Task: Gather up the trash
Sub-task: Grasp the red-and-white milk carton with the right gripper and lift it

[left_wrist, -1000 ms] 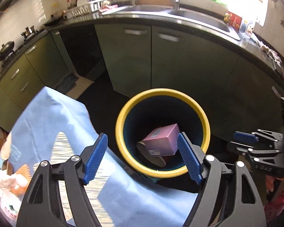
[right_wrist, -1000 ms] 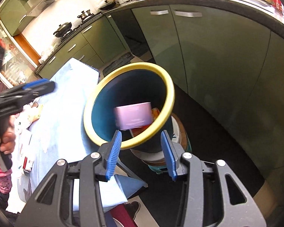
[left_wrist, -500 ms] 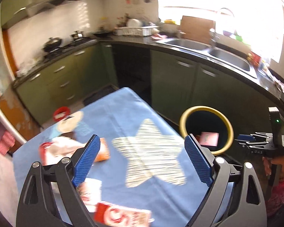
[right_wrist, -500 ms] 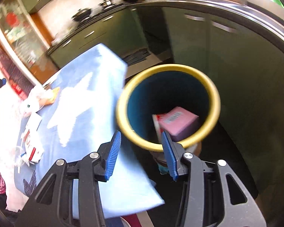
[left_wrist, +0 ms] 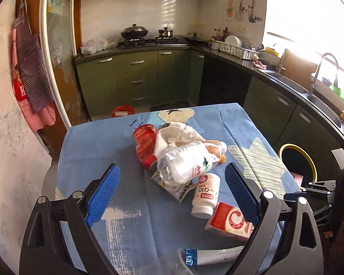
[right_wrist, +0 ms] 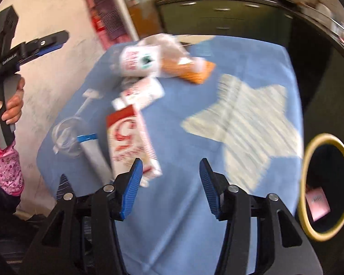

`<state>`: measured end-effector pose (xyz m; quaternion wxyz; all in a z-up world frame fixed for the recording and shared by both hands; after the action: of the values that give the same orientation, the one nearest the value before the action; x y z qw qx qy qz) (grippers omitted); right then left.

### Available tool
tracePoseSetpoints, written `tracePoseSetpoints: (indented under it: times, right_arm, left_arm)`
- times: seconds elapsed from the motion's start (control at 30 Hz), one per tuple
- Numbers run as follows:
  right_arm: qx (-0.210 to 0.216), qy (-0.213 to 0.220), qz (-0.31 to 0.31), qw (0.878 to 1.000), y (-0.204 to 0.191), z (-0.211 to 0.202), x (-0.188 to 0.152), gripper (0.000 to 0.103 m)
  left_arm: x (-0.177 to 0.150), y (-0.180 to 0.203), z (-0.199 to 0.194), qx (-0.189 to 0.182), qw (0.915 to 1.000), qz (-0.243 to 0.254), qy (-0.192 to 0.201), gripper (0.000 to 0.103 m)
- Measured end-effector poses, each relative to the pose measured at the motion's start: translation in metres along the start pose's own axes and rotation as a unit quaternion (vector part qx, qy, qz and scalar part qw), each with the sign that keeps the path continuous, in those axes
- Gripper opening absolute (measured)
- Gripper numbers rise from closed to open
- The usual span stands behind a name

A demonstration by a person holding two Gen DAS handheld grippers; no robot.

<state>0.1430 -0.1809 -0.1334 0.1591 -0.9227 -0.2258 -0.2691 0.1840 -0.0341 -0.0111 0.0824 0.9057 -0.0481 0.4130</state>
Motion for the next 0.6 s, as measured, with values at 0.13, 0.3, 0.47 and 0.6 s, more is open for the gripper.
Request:
tracePoseSetpoints:
  times: [0.13, 0.3, 0.47, 0.6]
  right_arm:
    - [0.018, -0.011, -0.054, 0.998, -0.035, 0.018, 0.016, 0.057]
    - [0.015, -0.038, -0.094, 0.995, -0.056, 0.044, 0.028, 0.058]
    - [0.004, -0.067, -0.113, 0.991, -0.060, 0.071, 0.036, 0.058]
    - [-0.004, -0.086, -0.118, 0.989, -0.060, 0.089, 0.037, 0.058]
  left_arm:
    - [-0.021, -0.016, -0.014, 0.015, 0.9997, -0.018, 0.007, 0.093]
    - [-0.042, -0.037, -0.033, 0.043, 0.9984, -0.029, 0.020, 0.096]
    - [-0.056, -0.043, -0.041, 0.037, 0.9983, -0.041, 0.018, 0.096]
    - [-0.060, -0.043, -0.038, 0.032, 0.9983, -0.048, 0.012, 0.096]
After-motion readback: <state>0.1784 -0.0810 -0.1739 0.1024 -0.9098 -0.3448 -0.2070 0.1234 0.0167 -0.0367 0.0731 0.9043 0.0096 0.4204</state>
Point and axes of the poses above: each gripper's, at about its wrist camera, not at the fingertips, and z roughly the way its jaws point, y to its right, x to its top, the point moved 4 cm from there along z, roughly the way its jaws point, and after that the axes turned 5 degrees about -z, right-handed, at the moved point
